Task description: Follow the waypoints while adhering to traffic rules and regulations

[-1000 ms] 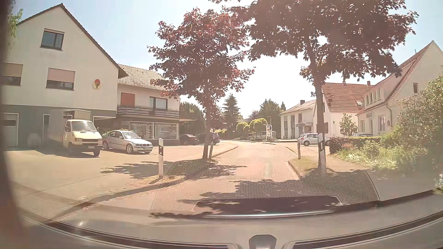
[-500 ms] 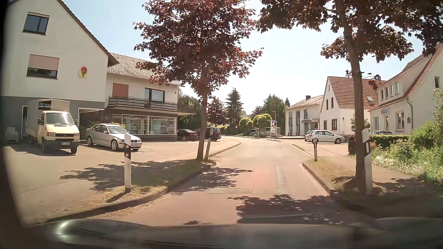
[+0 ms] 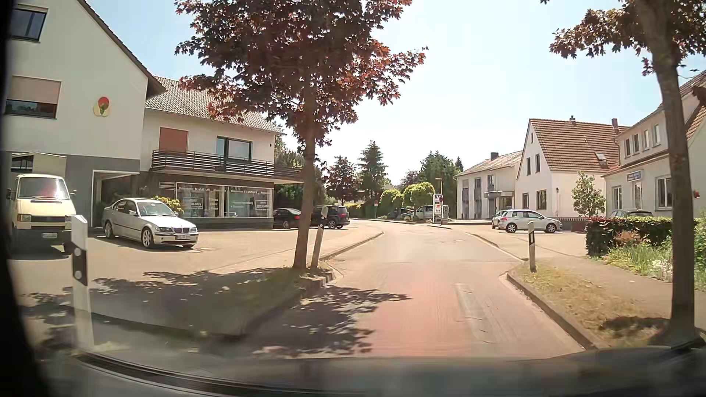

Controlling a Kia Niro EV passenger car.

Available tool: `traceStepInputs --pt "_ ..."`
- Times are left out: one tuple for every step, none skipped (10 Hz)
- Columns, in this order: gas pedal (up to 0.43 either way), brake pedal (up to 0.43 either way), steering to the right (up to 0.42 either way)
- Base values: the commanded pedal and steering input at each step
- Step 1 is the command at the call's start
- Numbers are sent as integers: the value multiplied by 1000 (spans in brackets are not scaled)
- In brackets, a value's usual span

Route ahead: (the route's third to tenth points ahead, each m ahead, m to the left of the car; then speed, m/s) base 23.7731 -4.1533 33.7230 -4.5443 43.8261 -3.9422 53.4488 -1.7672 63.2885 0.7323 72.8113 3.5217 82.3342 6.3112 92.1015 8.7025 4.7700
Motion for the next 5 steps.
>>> traceStepInputs --pt "0 6 31" --pt "0 6 39" --pt "0 6 49" --pt "0 6 58" --pt "8 6 64"
